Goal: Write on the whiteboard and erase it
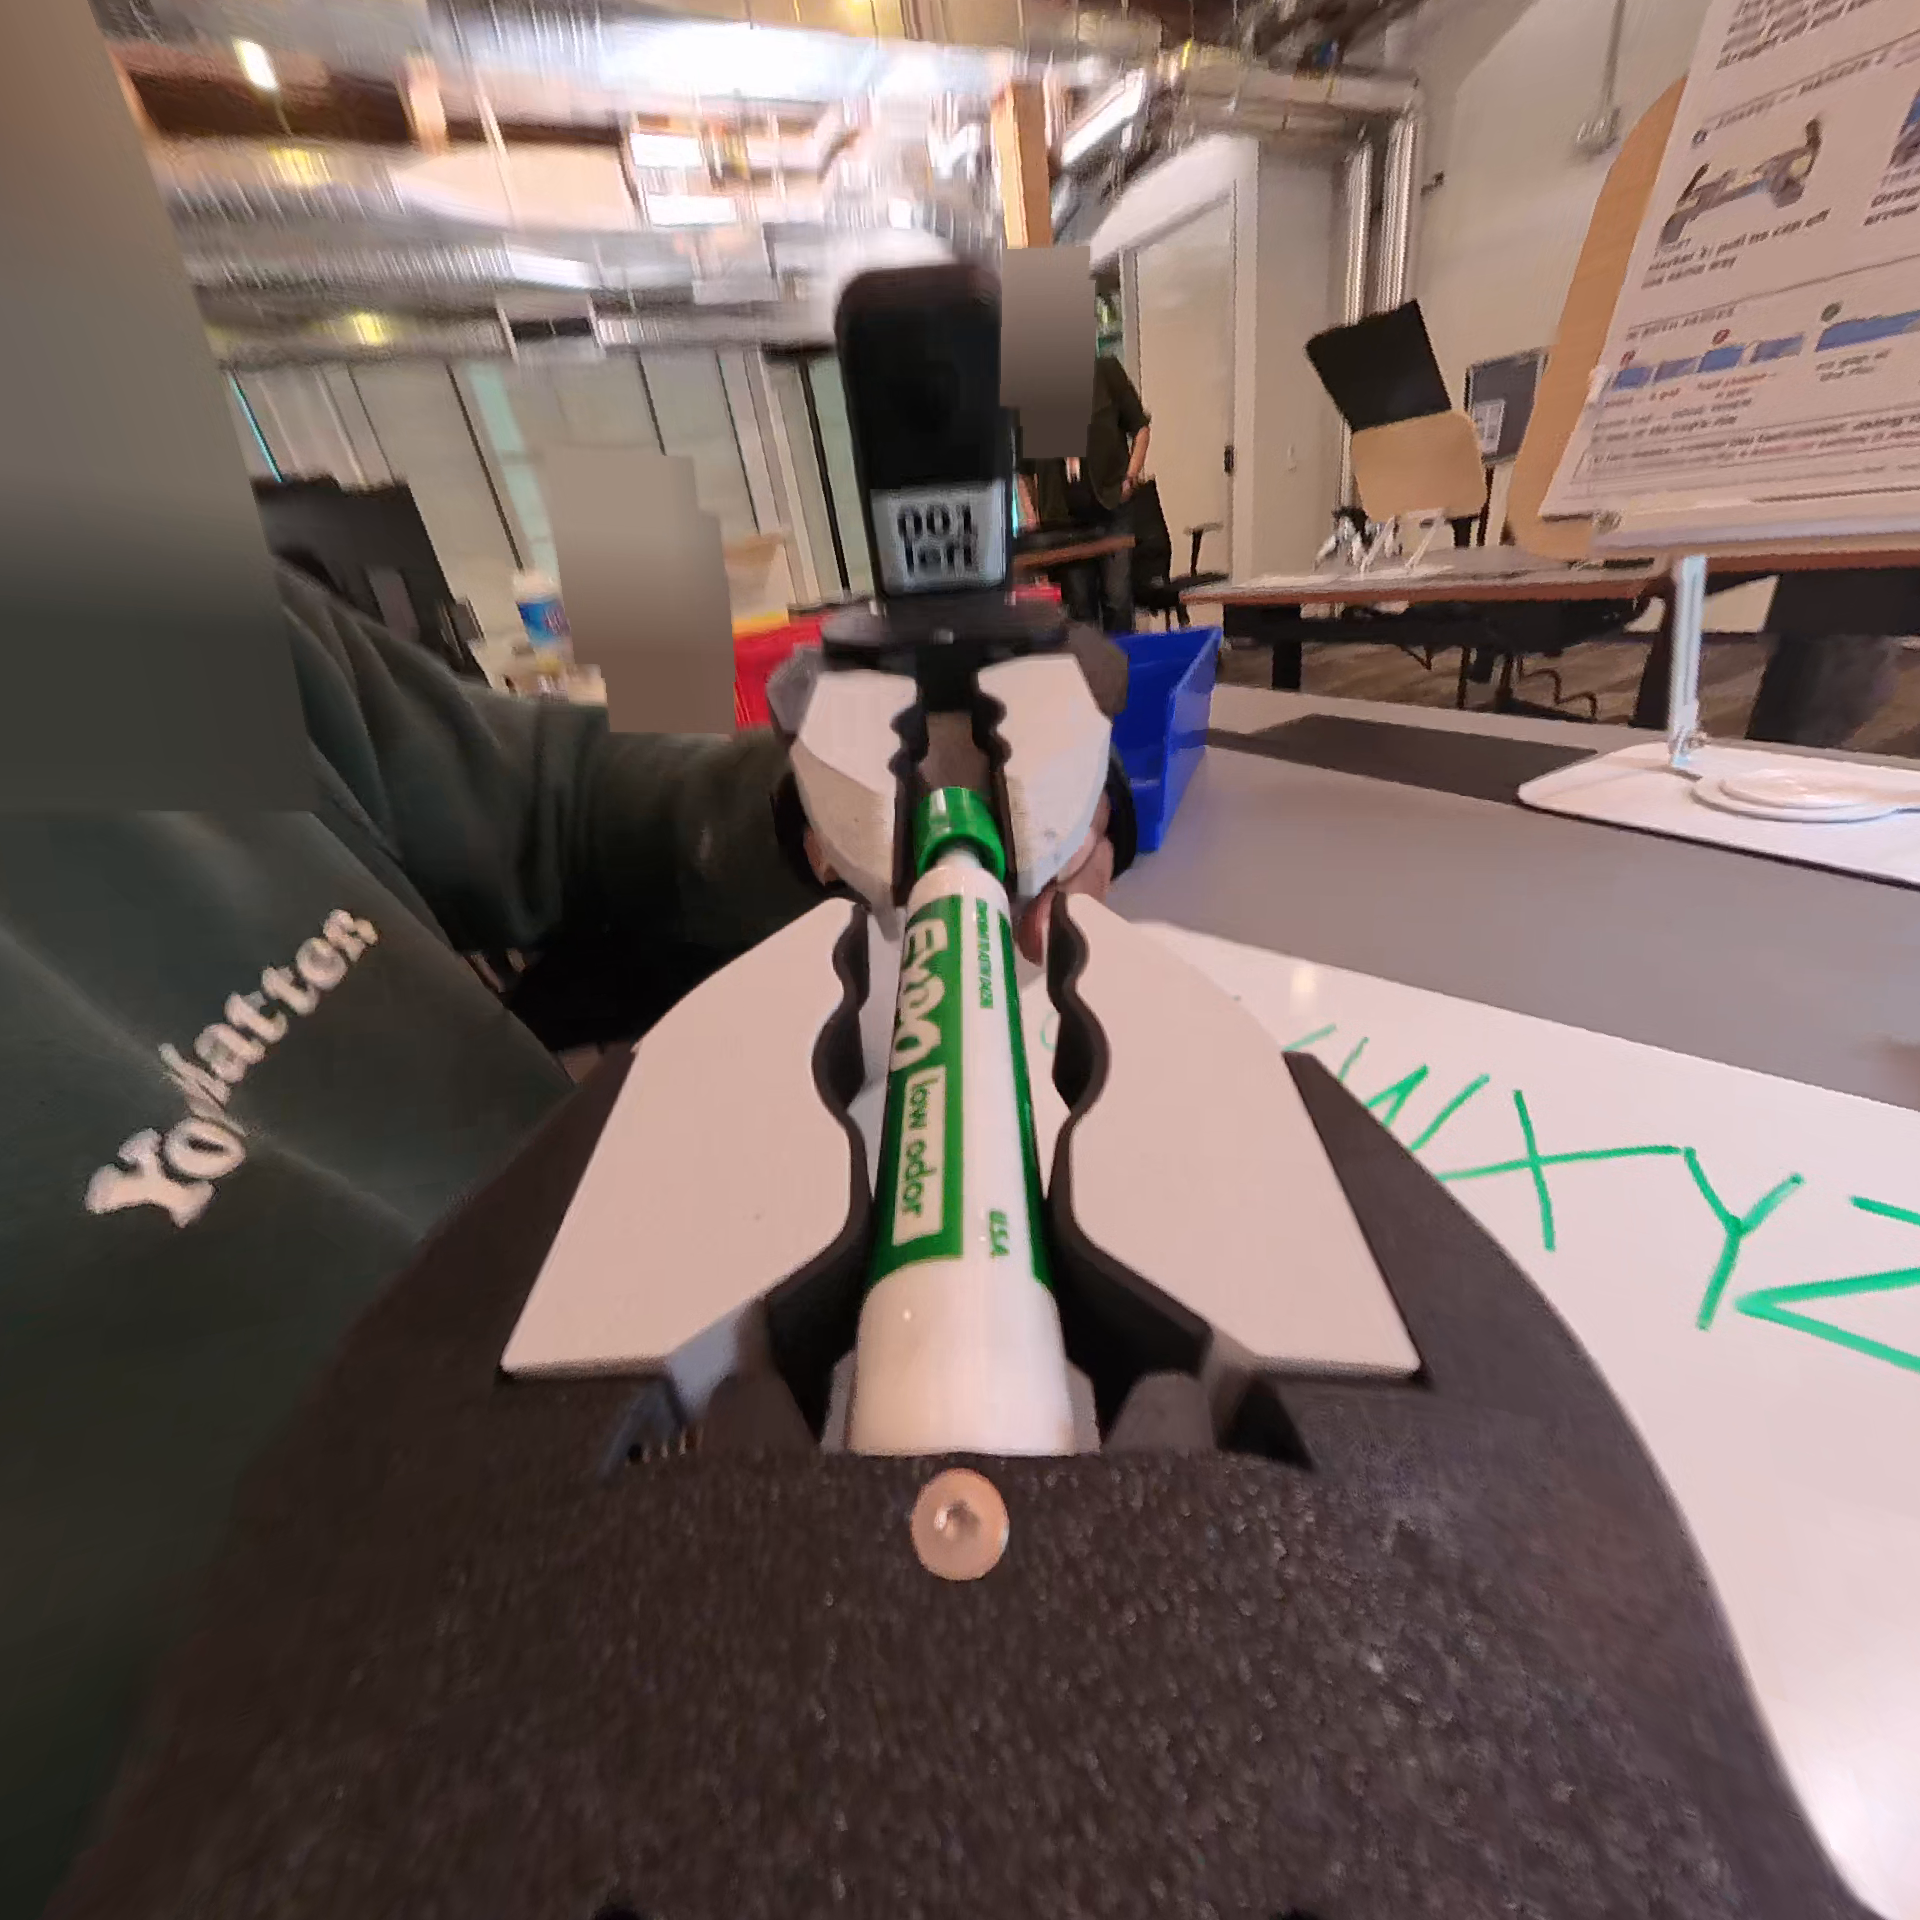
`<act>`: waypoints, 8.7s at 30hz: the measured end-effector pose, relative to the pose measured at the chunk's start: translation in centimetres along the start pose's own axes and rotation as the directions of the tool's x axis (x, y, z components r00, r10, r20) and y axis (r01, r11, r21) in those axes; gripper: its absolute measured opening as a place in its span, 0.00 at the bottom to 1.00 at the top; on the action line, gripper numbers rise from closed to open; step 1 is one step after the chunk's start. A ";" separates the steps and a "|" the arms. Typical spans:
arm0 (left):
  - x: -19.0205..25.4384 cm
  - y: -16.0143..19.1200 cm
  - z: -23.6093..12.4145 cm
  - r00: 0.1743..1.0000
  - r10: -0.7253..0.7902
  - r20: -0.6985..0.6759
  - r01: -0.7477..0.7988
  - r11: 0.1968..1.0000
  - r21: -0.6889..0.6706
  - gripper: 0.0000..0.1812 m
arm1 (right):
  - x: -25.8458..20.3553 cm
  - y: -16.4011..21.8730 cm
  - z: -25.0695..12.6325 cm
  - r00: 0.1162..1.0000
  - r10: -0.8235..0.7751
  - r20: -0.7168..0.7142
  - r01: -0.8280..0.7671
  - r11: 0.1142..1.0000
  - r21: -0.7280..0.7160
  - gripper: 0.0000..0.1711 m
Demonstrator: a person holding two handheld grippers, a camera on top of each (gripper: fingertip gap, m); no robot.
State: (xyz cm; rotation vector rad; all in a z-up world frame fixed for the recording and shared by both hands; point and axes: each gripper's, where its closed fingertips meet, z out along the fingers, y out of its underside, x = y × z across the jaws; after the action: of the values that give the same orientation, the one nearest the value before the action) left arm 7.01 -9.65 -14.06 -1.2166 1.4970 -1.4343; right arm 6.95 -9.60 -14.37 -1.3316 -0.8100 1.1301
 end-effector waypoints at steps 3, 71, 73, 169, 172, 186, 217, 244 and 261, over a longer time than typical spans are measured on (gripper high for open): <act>-0.1 0.4 0.8 0.999 0.034 0.009 -0.034 0.998 -0.056 0.11 | 0.2 0.7 -0.2 1.000 -0.004 -0.022 0.004 1.000 -0.031 0.19; -4.9 9.7 -18.2 0.725 -0.195 0.660 0.220 0.974 0.046 0.08 | 28.3 3.1 6.2 0.855 -0.270 -0.442 -0.148 0.691 -0.708 0.39; -4.6 9.4 -18.1 0.732 -0.181 0.656 0.202 0.978 0.044 0.08 | 30.7 5.7 6.5 0.810 -0.335 -0.481 -0.172 0.649 -0.741 0.42; 0.9 16.6 -10.9 0.892 0.280 0.354 0.024 0.754 -0.656 0.00 | 21.9 12.0 7.8 0.977 -0.213 0.010 0.047 0.172 -0.984 0.29; 0.9 16.6 -11.0 0.890 0.283 0.356 0.023 0.753 -0.657 0.00 | 20.6 11.7 4.1 0.980 -0.198 0.021 0.049 0.137 -0.989 0.29; 1.2 16.7 -11.1 0.902 0.253 0.350 0.039 0.759 -0.650 0.00 | 15.4 13.0 7.5 0.955 -0.200 0.218 0.240 0.089 -0.967 0.29; 1.2 16.7 -11.5 0.881 0.288 0.375 0.044 0.740 -0.671 0.00 | 18.8 11.0 5.1 0.978 -0.199 0.070 0.107 0.184 -0.977 0.40; 0.7 16.7 -12.0 0.859 0.331 0.389 0.036 0.720 -0.693 0.00 | 20.4 11.6 4.9 0.980 -0.200 -0.023 0.020 0.210 -0.978 0.28; 0.6 16.7 -12.1 0.862 0.315 0.398 0.052 0.726 -0.686 0.00 | 15.7 13.4 13.4 0.961 -0.207 0.183 0.221 0.181 -0.958 0.28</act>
State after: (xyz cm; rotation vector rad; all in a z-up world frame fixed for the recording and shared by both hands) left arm -7.06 -7.66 -29.04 -1.6947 1.7322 -0.3674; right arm -3.16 8.00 -28.30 -2.1328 -1.8636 0.2240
